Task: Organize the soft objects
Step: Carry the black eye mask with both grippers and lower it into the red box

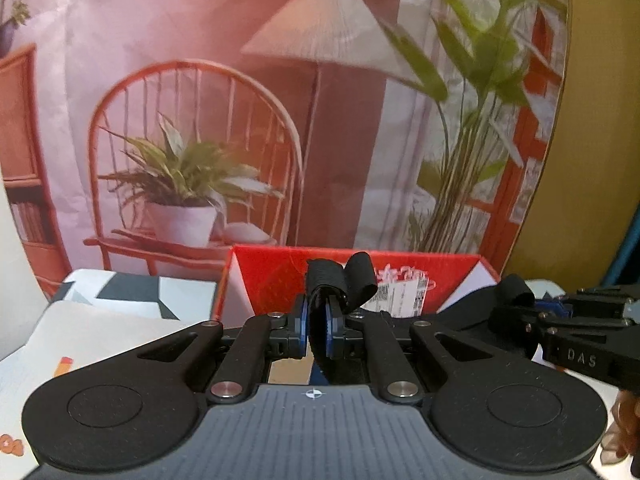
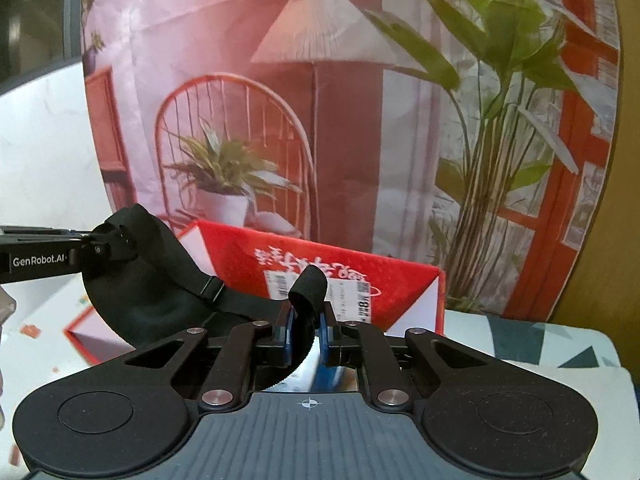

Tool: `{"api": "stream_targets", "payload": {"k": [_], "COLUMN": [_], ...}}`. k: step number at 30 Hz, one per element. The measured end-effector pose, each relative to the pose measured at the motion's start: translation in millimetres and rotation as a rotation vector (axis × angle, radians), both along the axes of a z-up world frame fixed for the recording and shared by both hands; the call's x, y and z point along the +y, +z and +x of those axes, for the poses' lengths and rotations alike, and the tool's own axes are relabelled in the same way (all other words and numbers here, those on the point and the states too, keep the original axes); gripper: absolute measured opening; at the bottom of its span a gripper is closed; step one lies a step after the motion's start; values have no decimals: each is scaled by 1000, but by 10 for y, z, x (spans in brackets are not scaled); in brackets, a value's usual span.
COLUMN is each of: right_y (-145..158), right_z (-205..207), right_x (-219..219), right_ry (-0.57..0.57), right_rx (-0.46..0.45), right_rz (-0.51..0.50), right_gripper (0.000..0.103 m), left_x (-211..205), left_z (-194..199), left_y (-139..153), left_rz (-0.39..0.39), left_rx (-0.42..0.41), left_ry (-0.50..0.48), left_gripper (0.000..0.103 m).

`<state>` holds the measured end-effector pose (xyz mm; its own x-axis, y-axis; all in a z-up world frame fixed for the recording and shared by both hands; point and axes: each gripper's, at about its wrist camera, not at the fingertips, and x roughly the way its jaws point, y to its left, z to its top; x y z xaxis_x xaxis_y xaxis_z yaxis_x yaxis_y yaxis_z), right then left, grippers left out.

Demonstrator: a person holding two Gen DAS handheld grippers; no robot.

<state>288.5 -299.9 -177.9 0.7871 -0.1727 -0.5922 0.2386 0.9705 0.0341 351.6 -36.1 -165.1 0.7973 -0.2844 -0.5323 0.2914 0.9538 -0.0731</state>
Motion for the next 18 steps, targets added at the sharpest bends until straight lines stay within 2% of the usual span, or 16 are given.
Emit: {"api": "stream_targets", "payload": {"k": [6, 10, 15, 18], "right_y": [-286, -463, -559, -560], "right_z": [99, 126, 122, 122], "right_x": [-171, -152, -141, -134], "right_ry": [-43, -28, -28, -33], "right_rx": [69, 130, 164, 175], "right_rz": [33, 48, 116, 121], "right_gripper": [11, 11, 11, 11], "left_x": [-58, -79, -102, -79], "left_z": [134, 165, 159, 146], "left_y": [-258, -423, -490, -478], "left_rz": [18, 30, 57, 55], "left_rx": [81, 144, 186, 190], "left_ry": [-56, -83, -107, -115], "left_gripper": [10, 10, 10, 11]}}
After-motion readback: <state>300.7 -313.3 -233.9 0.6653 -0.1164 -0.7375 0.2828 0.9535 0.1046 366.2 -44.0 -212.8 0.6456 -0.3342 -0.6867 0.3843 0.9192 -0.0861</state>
